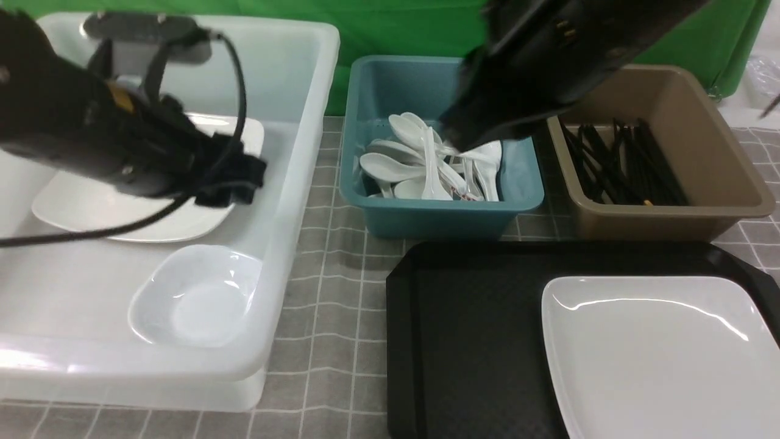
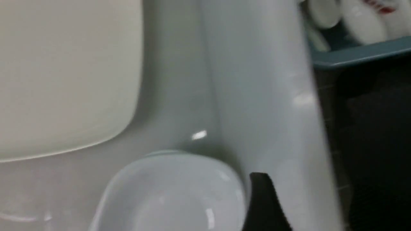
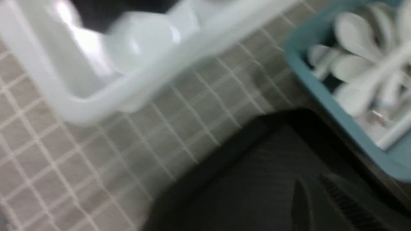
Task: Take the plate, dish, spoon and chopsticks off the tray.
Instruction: Use the left arm to grab a plate from the dinner plate
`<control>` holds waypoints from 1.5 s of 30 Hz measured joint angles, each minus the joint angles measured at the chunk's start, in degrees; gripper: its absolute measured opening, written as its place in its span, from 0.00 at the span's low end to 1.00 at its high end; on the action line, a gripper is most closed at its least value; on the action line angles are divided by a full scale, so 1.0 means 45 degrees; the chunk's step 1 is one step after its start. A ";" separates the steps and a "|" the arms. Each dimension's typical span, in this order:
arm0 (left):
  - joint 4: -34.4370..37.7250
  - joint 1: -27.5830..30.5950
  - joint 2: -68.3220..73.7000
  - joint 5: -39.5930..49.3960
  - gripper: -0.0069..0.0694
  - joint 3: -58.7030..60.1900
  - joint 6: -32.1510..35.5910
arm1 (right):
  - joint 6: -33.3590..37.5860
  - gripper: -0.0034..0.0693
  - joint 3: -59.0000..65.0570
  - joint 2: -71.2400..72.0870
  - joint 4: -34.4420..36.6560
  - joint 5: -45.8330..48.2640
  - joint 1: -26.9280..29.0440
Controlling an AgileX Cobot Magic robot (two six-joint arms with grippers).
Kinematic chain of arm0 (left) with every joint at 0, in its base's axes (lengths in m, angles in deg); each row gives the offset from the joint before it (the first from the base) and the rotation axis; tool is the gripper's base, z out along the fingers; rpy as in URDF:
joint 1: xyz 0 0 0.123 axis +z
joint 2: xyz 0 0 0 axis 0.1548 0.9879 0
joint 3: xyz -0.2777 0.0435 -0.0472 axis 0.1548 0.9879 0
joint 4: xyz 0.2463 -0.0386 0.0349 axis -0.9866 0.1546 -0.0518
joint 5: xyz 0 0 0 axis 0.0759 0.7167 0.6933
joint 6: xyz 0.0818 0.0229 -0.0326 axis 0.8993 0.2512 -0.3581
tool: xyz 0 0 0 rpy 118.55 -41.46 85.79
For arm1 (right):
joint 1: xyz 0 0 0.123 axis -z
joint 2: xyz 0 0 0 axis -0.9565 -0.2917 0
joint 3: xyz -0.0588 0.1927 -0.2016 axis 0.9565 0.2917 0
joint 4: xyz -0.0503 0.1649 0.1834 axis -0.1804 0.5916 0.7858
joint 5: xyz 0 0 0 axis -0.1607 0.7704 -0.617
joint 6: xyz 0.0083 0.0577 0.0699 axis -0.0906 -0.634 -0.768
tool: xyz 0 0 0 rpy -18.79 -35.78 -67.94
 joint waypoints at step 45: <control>0.4269 -0.5287 1.2841 0.0555 0.58 -1.0122 0.1743 | -0.0336 0.08 0.9429 0.8812 -0.0341 -0.1035 0.6833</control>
